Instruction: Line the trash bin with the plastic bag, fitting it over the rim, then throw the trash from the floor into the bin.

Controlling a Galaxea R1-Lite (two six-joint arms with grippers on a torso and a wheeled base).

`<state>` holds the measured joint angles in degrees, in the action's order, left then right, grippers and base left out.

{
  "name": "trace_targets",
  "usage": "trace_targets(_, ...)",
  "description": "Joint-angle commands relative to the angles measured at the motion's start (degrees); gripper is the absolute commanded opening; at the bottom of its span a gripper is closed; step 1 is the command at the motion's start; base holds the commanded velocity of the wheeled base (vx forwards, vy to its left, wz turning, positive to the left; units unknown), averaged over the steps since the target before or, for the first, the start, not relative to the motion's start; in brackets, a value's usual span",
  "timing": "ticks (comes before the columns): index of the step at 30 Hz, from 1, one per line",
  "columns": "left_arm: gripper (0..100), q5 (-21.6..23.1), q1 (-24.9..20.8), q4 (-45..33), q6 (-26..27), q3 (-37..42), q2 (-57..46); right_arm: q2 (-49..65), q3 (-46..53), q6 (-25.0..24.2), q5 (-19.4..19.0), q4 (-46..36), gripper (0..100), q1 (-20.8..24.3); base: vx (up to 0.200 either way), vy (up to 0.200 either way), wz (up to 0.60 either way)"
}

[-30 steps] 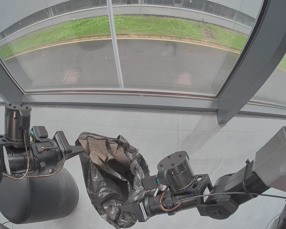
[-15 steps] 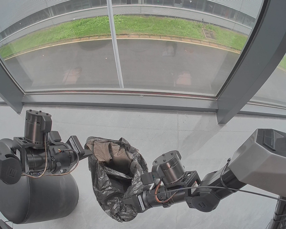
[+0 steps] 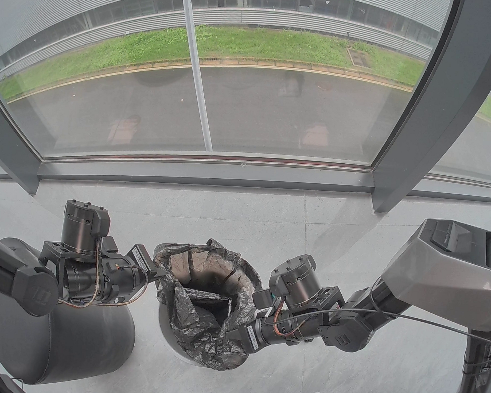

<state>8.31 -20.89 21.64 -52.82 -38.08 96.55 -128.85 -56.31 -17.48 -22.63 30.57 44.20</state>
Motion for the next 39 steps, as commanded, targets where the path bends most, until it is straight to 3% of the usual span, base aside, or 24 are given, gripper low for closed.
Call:
trace_targets(1, 0, 0.04, -0.02, 0.07, 0.26, 0.11, 3.21, -2.45, 0.41, 3.07, 4.52, 0.01, 0, -0.70, 0.000, 0.000, 0.00)
trace_targets(4, 0, -0.05, -0.02, 0.07, 1.58, 0.11, 5.14, -2.89, 0.85, 5.09, 6.81, 0.01, 0, -0.61, 0.000, 0.000, 0.00)
trace_targets(20, 0, -2.25, -0.20, -2.92, 9.84, 2.58, 7.16, 0.62, 7.88, 6.85, 7.24, 0.01, 0, -0.08, 0.000, 0.000, 0.00)
trace_targets(39, 0, -0.49, -4.68, -2.04, 10.46, 3.19, 4.44, 1.59, 8.67, 7.02, 7.42, 0.10, 0, 0.09, 0.000, 0.000, 0.00)
